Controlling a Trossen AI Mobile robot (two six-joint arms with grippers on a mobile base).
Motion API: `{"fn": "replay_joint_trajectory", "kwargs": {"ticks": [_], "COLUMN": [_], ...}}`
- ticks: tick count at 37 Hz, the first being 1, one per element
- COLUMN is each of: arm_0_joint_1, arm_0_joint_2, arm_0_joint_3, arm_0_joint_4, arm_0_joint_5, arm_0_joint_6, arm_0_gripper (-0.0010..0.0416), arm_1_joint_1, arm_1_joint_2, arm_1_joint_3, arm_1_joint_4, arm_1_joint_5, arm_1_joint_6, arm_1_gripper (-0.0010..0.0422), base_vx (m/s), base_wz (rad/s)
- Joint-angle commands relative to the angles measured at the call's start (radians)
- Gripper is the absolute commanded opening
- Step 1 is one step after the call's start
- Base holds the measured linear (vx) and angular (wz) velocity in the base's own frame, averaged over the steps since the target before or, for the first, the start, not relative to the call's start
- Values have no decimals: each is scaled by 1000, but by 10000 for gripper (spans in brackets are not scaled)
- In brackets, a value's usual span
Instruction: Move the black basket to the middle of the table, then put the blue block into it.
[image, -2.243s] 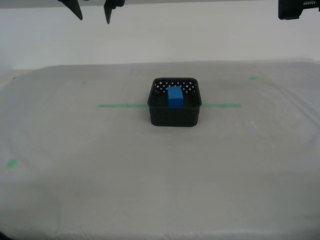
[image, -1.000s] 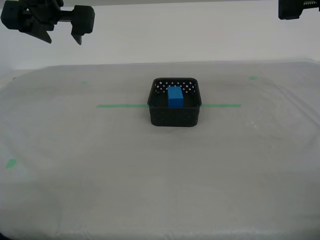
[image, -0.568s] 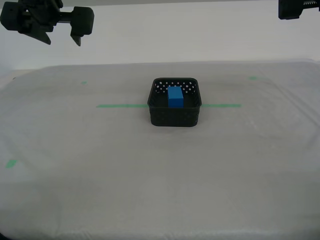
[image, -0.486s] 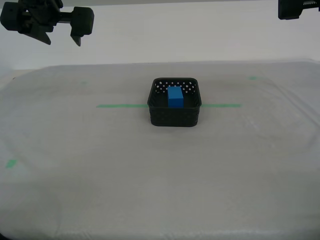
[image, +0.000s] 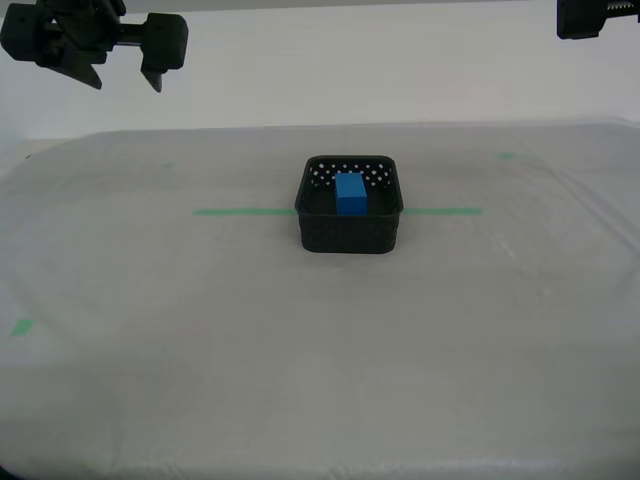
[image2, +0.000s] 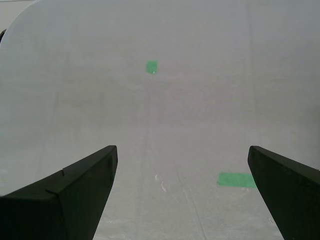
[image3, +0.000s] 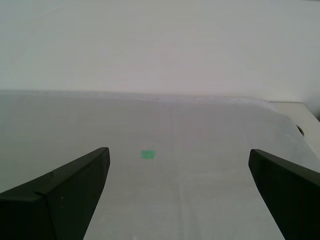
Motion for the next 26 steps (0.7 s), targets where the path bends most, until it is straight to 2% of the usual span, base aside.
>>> {"fn": "replay_joint_trajectory", "kwargs": {"ticks": [1, 26], "arm_0_joint_1": [1, 0], "arm_0_joint_2": [0, 0], "arm_0_joint_3": [1, 1], "arm_0_joint_4": [3, 3], "arm_0_joint_5": [0, 0], "arm_0_joint_6": [0, 0], "arm_0_gripper": [390, 389], "arm_1_joint_1": [0, 0], "arm_1_joint_2": [0, 0], "arm_1_joint_3": [0, 0], "arm_1_joint_4": [0, 0], "arm_1_joint_5": [0, 0], "arm_1_joint_6": [2, 2], "arm_1_gripper": [357, 357], "base_vx": [0, 0], "base_wz": [0, 0]}}
